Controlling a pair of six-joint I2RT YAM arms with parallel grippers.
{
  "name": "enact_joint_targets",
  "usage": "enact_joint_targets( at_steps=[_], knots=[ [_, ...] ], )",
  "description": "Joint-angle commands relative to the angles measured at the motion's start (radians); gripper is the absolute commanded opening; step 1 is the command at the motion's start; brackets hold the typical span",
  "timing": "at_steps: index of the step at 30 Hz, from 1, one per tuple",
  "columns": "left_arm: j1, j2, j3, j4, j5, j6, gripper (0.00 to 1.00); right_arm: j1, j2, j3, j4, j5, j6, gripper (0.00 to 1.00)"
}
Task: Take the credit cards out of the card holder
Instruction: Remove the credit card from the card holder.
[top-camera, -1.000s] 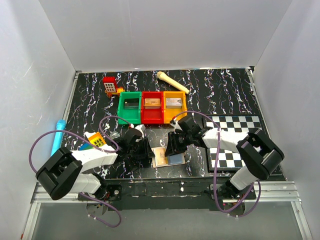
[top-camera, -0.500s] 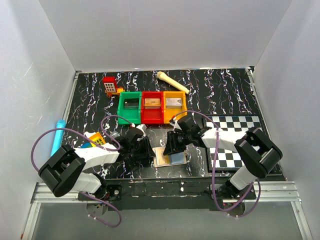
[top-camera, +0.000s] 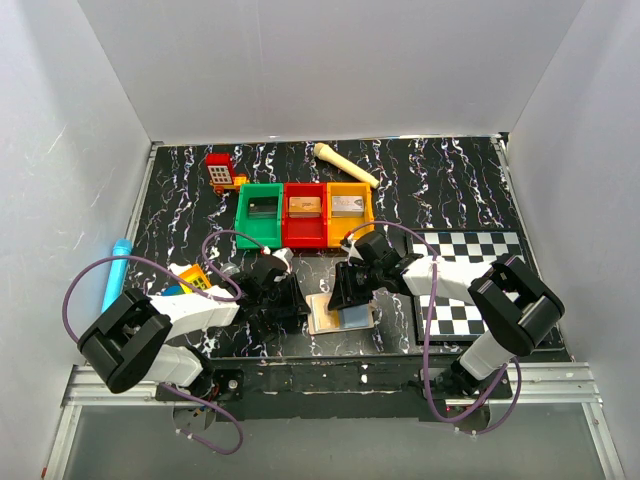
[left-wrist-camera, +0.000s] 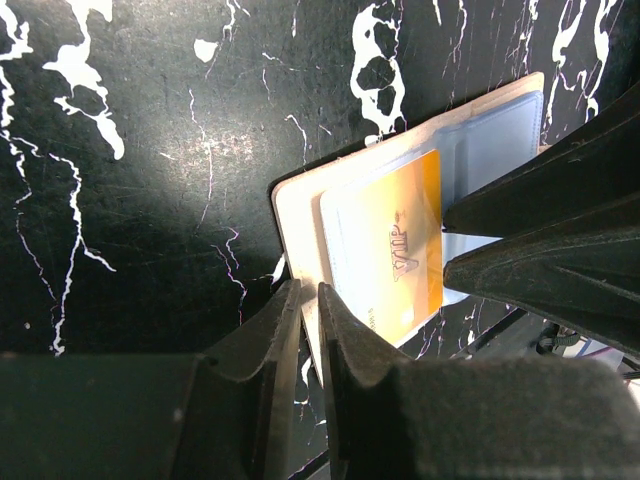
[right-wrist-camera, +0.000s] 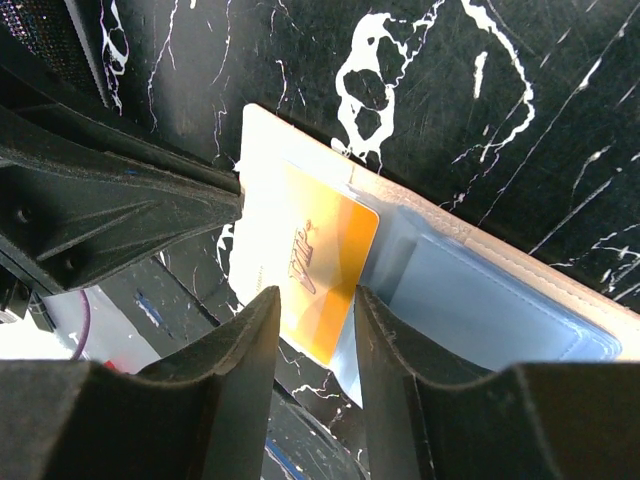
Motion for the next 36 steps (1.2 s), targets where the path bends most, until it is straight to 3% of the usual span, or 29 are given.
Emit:
enact_joint_targets(
  at_steps=[1,17,27,32,36],
  knots=[
    [-0.002,0.006,0.012,-0.012,-0.019,0.004,0.12,0.002,0.006,0.012,-0.019,0.016,-0.004,0.44],
    [-0.002,0.026,0.035,-0.012,-0.002,0.019,0.1,0.002,0.023,-0.009,0.116,-0.097,0.059,0.42],
    [-0.003,-0.159,0.07,-0.165,-0.094,0.064,0.16,0.002,0.024,0.011,0.03,-0.044,0.019,0.43],
    [-0.002,-0.199,0.055,-0.072,-0.044,0.05,0.17,0.002,0.03,0.014,0.031,-0.041,0.022,0.43],
    [-0.002,-0.135,0.07,-0.014,0.016,0.042,0.14,0.002,0.032,0.014,0.03,-0.042,0.021,0.43]
  ],
)
